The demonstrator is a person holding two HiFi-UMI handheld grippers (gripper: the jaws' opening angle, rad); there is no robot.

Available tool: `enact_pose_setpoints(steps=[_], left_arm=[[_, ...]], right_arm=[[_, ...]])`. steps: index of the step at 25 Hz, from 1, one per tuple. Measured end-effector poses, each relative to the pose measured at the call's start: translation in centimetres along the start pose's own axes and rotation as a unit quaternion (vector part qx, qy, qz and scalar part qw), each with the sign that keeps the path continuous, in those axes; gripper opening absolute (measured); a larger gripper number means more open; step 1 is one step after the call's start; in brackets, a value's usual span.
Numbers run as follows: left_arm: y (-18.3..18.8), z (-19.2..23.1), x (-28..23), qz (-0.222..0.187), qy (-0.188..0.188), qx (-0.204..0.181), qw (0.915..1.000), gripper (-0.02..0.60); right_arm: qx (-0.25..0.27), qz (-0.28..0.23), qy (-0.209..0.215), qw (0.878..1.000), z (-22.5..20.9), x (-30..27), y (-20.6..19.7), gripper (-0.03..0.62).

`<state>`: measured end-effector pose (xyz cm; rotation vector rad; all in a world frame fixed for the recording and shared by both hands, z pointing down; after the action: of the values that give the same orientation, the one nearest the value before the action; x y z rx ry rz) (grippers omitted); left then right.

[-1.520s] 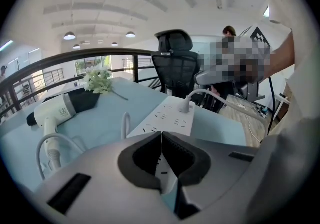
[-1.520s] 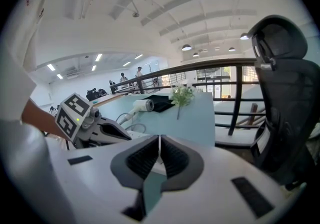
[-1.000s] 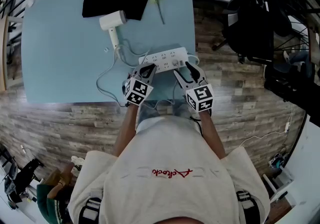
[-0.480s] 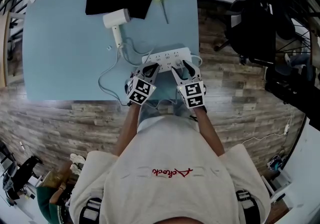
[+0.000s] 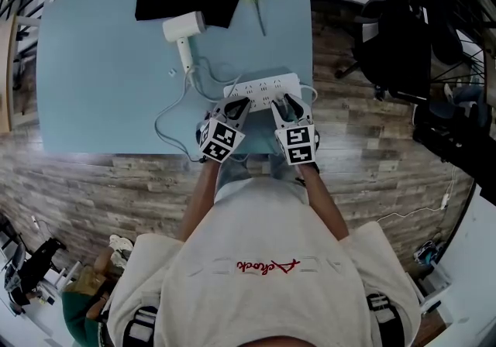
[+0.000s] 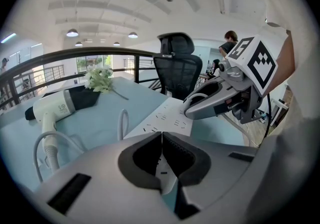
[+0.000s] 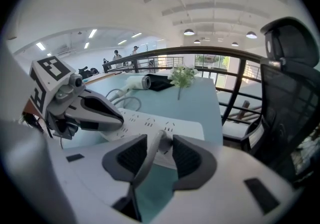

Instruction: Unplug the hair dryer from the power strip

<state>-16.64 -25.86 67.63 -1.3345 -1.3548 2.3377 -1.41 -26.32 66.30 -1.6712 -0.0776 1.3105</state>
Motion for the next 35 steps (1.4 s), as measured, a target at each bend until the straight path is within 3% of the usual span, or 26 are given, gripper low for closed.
enact_pose_setpoints(steps=[5, 35], left_arm=[[0.02, 0.0, -0.05, 0.0, -0.001, 0.001, 1.0, 0.009], [-0.06, -0.11, 0.09, -0.003, 0.007, 0.002, 1.0, 0.009]], right_arm=[[0.008, 0.006, -0.021, 1.0, -0.22, -0.14, -0.06, 0.121], [0.008, 0.02, -0.013, 1.0, 0.07, 0.72, 0.17, 0.101]])
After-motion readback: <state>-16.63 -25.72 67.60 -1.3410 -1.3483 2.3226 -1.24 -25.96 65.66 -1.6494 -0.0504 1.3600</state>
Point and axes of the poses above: the fingertips, and each gripper's own axes: x backward along the fingers, z to its left, y out of its top, the point moved 7 cm from there along x, backward along the fingers, and after that the axes turned 8 degrees about x, right-handed, at the moved point
